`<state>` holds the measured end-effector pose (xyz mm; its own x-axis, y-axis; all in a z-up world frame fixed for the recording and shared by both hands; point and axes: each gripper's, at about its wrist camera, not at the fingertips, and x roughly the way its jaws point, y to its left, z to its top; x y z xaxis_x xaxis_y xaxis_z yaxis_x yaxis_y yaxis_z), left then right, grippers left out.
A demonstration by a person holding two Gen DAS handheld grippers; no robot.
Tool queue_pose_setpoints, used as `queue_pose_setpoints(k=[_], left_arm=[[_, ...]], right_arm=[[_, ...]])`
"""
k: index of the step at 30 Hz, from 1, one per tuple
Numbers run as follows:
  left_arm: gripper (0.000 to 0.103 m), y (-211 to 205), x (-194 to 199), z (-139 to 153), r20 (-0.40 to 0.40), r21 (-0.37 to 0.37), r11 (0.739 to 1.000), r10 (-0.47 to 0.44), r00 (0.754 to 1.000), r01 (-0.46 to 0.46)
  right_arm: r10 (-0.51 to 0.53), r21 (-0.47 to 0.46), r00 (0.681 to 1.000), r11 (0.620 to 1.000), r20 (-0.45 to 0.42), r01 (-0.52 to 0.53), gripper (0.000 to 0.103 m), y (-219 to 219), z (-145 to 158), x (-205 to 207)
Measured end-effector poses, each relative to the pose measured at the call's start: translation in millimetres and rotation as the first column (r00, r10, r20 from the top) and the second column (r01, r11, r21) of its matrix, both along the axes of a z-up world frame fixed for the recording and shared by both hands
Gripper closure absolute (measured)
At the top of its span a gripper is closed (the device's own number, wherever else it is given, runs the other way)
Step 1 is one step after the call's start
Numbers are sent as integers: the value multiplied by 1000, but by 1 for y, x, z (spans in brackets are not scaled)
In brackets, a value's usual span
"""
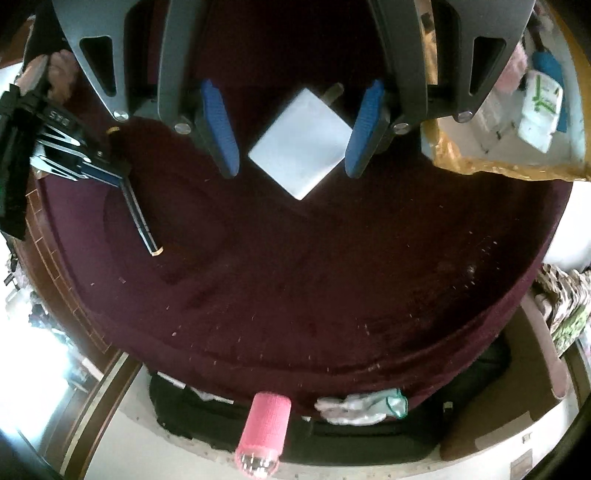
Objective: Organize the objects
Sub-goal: 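Grasp the white charger with the left tool, then carry the charger with the left tool while the right tool carries the pen over the tray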
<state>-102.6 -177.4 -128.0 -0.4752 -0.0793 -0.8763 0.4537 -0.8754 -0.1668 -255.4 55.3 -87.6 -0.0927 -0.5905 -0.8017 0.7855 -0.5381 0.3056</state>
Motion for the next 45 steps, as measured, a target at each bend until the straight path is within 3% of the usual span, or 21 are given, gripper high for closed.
queue_pose_setpoints(k=[3,7,12,22,25,28,29,35,40,45], left_arm=[[46,2,1,-6,18,-22,1000,10,1000,-10],[42,10,2,-6,27,-34,999,-7,1000,8],[42,25,1,-9,83,-132,989,-52,995,63],[42,41,-3,-17,158,-210,969,-95,983,127],[42,39,-1,-20,155,-174,979,-80,985,107],[56,36,0,-20,161,-174,982,-46,986,74],[57,33,0,-20,154,-151,987,-40,987,64],[63,42,15,-17,160,-114,993,-8,987,26],[63,71,54,-16,170,-67,998,32,985,-21],[63,107,103,-12,155,-16,999,32,987,-30]], right_arm=[[-18,5,1000,1000,-19,19,87,0,1,2],[-56,-61,998,997,11,57,85,10,8,-3],[-78,-34,997,996,27,79,84,2,1,-7],[-84,-9,996,996,17,84,80,-5,-3,-4],[-84,-7,996,996,16,84,80,-5,-3,-5],[-88,-5,996,996,11,88,83,-5,-3,-4],[-90,-1,996,996,5,90,89,-6,-3,-4],[-72,13,997,997,-7,72,91,-6,-3,1],[3,-35,999,999,53,-1,91,-6,-1,7],[118,-22,992,993,38,-117,91,-17,-4,32]])
